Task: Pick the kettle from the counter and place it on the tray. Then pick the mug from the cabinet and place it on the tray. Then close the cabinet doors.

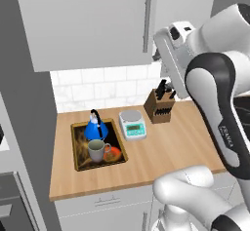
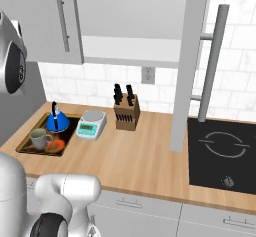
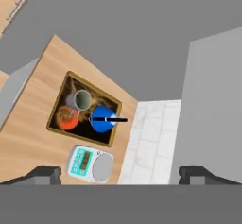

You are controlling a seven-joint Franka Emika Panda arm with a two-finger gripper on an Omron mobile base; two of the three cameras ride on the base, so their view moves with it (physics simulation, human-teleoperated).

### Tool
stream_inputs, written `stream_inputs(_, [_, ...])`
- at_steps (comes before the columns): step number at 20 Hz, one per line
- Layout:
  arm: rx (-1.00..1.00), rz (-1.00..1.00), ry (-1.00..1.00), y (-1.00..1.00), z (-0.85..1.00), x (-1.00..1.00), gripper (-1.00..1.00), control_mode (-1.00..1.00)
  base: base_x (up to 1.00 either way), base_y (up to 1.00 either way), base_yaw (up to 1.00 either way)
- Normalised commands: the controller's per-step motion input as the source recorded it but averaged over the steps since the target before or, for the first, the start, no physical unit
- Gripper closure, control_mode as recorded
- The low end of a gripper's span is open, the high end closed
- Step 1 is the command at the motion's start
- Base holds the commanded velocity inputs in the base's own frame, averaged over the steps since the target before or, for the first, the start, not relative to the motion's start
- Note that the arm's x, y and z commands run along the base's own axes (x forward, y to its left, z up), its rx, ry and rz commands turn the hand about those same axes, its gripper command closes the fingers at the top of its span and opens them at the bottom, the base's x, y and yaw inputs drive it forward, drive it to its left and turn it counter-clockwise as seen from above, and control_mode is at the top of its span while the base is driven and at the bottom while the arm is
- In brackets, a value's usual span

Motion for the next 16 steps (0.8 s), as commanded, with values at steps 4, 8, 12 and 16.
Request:
stream_inputs(4, [0.00,-0.01,0.00,-0.64,0.00,-0.34,-1.00,-1.00,0.00,0.00,0.00])
stream_inputs(8, [0.00,-0.05,0.00,-0.53,0.00,-0.29,-1.00,-1.00,0.00,0.00,0.00])
stream_inputs(12, [0.00,-0.05,0.00,-0.60,-0.02,-0.28,-1.00,-1.00,0.00,0.00,0.00])
stream_inputs(16, [0.00,0.00,0.00,-0.81,-0.11,-0.10,-1.00,-1.00,0.00,0.00,0.00])
